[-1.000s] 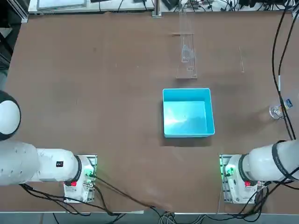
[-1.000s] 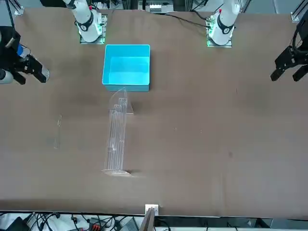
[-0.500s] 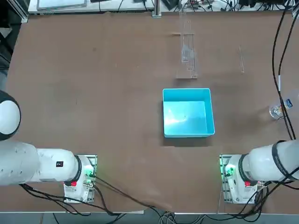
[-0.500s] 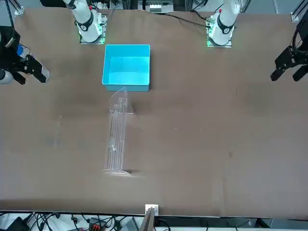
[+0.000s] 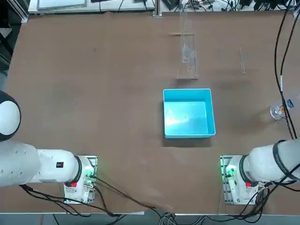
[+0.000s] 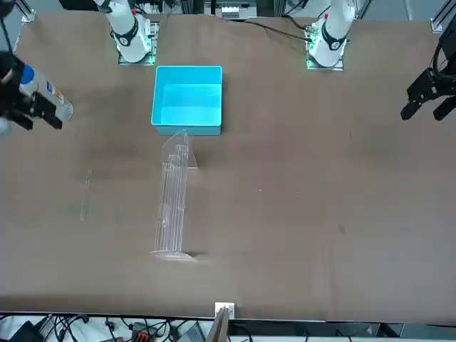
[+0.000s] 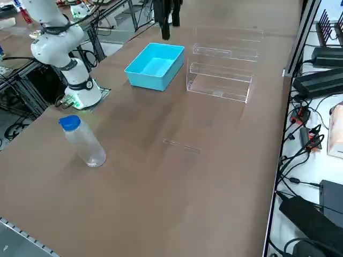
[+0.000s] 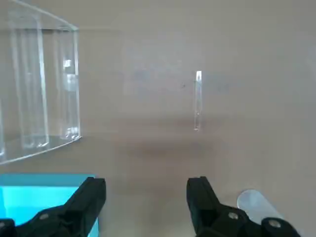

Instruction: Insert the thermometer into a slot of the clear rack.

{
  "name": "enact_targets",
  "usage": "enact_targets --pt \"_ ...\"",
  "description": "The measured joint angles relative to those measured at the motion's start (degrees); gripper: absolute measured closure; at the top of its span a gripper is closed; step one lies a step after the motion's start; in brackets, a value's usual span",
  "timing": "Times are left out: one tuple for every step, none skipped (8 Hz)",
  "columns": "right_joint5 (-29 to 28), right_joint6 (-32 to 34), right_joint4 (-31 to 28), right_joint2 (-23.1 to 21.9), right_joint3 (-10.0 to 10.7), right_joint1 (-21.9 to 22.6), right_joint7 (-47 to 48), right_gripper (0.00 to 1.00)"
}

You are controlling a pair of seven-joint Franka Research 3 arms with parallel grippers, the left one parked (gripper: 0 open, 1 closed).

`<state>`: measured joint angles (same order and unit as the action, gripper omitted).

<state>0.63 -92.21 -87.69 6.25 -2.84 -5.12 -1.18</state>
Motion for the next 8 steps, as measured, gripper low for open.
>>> enact_targets --pt "-0.03 -2.57 -0.25 3.29 0.02 -1.49 0.0 0.0" --pt "-0.04 -6.02 -0.35 7.48 0.02 -2.52 -0.01 0.0" --pt "-0.04 -8.87 -0.31 10.74 0.02 -3.05 -0.01 0.0" --pt "-0.18 -11.3 -0.26 13.34 0.03 -3.74 -0.01 0.0" --pt "-0.3 -13.3 -0.23 15.63 0.03 -4.76 -0.3 0.0" --pt "-0.61 -14.76 -0.2 17.95 0.04 -6.06 -1.56 0.0" --pt "-1.35 -15.6 -0.13 20.29 0.05 -7.38 -2.58 0.0" --pt "-1.99 -16.48 -0.02 22.67 0.05 -8.59 -3.39 0.01"
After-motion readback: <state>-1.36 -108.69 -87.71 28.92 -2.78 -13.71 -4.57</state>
